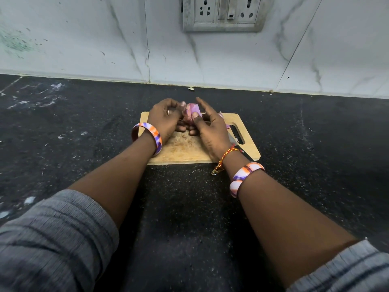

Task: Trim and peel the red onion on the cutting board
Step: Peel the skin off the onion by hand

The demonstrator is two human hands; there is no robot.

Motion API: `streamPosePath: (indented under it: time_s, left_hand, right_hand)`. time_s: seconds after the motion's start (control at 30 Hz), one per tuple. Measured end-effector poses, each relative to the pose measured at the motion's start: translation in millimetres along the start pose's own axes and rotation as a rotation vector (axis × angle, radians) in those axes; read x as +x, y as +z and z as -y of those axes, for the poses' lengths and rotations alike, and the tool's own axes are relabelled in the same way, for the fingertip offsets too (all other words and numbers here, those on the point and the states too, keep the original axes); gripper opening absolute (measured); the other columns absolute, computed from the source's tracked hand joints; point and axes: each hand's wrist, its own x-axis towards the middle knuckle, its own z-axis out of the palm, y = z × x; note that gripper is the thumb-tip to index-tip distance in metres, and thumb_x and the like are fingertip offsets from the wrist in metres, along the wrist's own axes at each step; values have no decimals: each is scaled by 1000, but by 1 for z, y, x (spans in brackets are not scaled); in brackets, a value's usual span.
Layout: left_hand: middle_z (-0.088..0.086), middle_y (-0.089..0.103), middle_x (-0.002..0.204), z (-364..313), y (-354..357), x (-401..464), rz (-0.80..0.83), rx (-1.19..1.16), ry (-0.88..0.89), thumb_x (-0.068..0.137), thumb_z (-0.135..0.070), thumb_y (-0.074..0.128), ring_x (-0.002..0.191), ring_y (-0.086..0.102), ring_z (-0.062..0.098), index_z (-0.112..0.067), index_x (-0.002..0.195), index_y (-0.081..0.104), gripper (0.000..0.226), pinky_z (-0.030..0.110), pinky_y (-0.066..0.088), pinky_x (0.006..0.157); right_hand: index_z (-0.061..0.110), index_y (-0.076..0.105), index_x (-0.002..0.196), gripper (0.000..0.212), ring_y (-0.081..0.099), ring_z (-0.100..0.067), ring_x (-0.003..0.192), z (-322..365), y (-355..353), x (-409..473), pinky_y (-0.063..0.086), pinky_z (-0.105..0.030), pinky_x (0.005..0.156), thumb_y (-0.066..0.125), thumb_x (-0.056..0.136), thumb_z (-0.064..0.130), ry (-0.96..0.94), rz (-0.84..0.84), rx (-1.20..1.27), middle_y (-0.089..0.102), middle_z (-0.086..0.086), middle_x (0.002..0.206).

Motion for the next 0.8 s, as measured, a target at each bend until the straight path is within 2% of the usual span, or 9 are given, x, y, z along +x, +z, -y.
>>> streamPosePath:
  time_s: [0.07,0.13,0.2,0.33,0.43,0.57,0.7,0.73,0.8]
  left_hand:
    - [2,63,73,-1,-1,-1,12,-10,8,82,-29,64,57,64,10,-20,74,59,13,26,57,63]
    - [-3,64,77,-1,-2,-2,11,62,63,72,-23,75,69,61,9,-21,76,62,14,23,54,72]
    - [-7,66,81,0,-3,-2,13,78,86,67,-14,79,72,62,7,-22,80,67,20,21,54,75]
    - [-3,67,75,0,-2,-1,-2,70,74,71,-6,74,76,65,16,-10,92,72,22,32,55,82]
    - [-2,66,71,2,-2,0,-14,72,65,73,-5,72,64,63,10,-6,89,72,16,26,56,72]
    - [-1,64,66,3,-1,0,-5,78,72,76,-3,70,43,57,-4,-4,88,70,12,12,51,51]
    - [0,62,63,3,-1,0,-23,76,77,76,-3,69,38,54,-4,0,85,70,9,11,51,48]
    - [0,62,62,2,-2,0,-19,72,75,76,-3,69,38,54,-3,-4,80,69,4,12,51,47]
    - [0,61,56,2,-2,0,-17,51,67,76,-2,69,37,53,-2,-11,71,67,11,13,50,46]
  right_hand:
    - [26,49,131,43,63,-30,97,-1,1,0,52,-49,90,54,89,17,-18,13,-48,62,-16,119]
    - [20,52,126,38,64,-23,77,0,0,1,57,-40,78,55,89,12,11,14,-3,63,-10,105]
    - [14,53,119,32,59,-15,63,0,-1,4,54,-32,67,53,89,2,42,4,102,57,-3,91]
    - [18,44,103,24,60,-11,70,-3,-1,5,55,-23,60,50,90,-1,74,-9,175,53,-10,107]
    - [26,43,91,31,60,-11,73,-2,-2,4,55,-16,54,50,89,-4,87,-4,231,53,-13,109]
    - [32,43,87,37,61,-17,78,-3,-1,4,55,-16,54,52,88,-4,66,-2,252,54,-15,111]
    - [33,42,87,39,61,-25,90,-4,-1,4,57,-21,59,55,86,-4,6,-19,224,54,-4,101]
    - [33,41,87,40,60,-23,90,-4,-2,3,58,-24,61,56,85,-5,-9,-19,214,53,0,97]
    - [33,41,87,41,59,-21,89,-4,-3,3,57,-28,63,56,84,-6,-18,-17,204,51,4,93]
